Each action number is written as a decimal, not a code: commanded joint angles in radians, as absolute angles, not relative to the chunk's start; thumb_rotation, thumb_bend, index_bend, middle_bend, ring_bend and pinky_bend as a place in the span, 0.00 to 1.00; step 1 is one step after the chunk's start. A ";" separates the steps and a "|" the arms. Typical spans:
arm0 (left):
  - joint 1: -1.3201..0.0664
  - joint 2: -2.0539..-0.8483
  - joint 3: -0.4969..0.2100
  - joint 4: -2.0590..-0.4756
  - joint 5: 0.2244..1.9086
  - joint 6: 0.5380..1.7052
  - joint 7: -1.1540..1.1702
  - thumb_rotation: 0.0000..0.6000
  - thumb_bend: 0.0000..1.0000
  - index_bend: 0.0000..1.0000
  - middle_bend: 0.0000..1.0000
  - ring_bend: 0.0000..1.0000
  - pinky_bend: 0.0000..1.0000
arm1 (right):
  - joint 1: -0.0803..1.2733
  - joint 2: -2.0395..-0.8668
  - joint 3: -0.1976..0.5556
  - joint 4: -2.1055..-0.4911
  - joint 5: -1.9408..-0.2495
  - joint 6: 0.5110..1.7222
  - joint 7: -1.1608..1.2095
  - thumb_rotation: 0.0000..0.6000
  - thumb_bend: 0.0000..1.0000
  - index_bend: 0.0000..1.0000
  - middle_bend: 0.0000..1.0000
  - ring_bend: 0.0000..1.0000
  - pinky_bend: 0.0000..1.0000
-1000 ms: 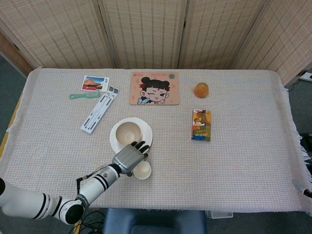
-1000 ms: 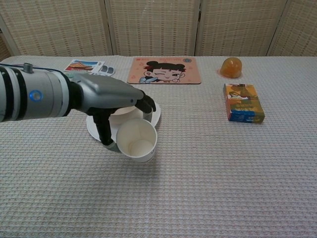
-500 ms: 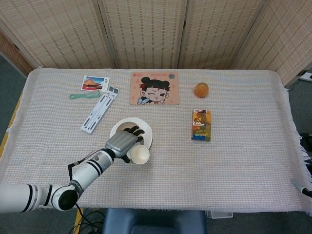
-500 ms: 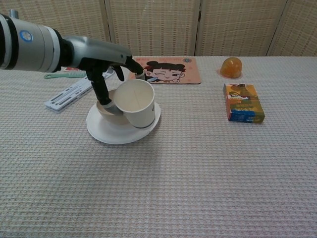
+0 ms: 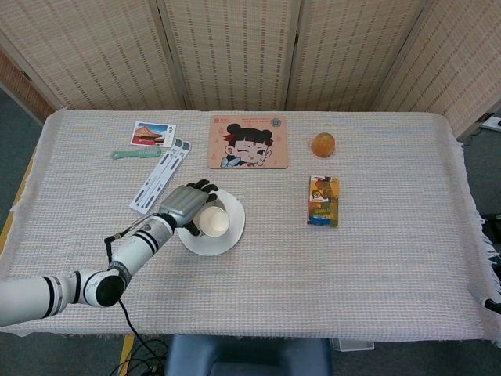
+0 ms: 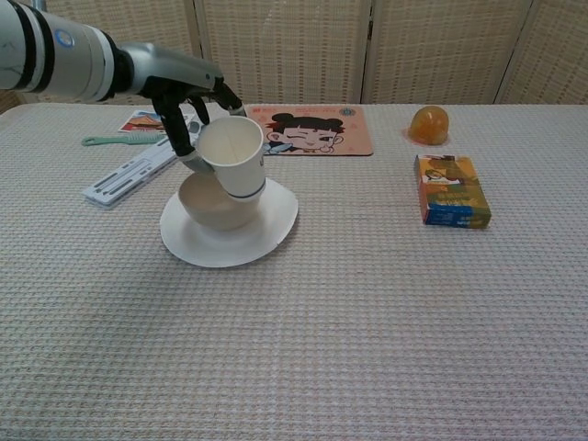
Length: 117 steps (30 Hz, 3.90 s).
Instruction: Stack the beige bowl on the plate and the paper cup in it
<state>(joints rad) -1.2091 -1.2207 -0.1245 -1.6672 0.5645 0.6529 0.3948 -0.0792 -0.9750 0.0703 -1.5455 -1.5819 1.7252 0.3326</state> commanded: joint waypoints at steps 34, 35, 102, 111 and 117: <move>-1.217 -1.287 -0.070 -1.379 0.700 0.439 0.150 1.00 0.26 0.43 0.17 0.00 0.20 | -0.070 -0.986 0.086 -1.546 -1.557 1.706 0.307 1.00 0.12 0.00 0.00 0.00 0.00; -1.217 -1.291 -0.068 -1.372 0.701 0.437 0.147 1.00 0.26 0.43 0.17 0.00 0.20 | -0.070 -0.986 0.087 -1.546 -1.555 1.706 0.307 1.00 0.12 0.00 0.00 0.00 0.00; -0.830 -0.909 0.025 -2.045 1.047 1.154 0.192 1.00 0.26 0.13 0.15 0.00 0.20 | -0.039 -0.983 0.063 -1.578 -1.573 1.623 0.244 1.00 0.13 0.00 0.00 0.00 0.00; -0.516 -0.959 0.150 -1.862 1.368 1.419 -0.013 1.00 0.26 0.12 0.15 0.00 0.20 | 0.006 -1.020 0.072 -1.627 -1.501 1.515 0.080 1.00 0.13 0.00 0.00 0.00 0.00; -0.411 -0.989 0.158 -1.720 1.392 1.460 -0.105 1.00 0.26 0.11 0.13 0.00 0.20 | 0.018 -1.055 0.079 -1.659 -1.457 1.491 -0.029 1.00 0.13 0.00 0.00 0.00 0.00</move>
<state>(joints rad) -0.4638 -0.9720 0.1369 -1.7774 1.3621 1.4273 -0.0410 0.0117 -1.0408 0.0746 -1.6463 -1.4750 1.5016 -0.0025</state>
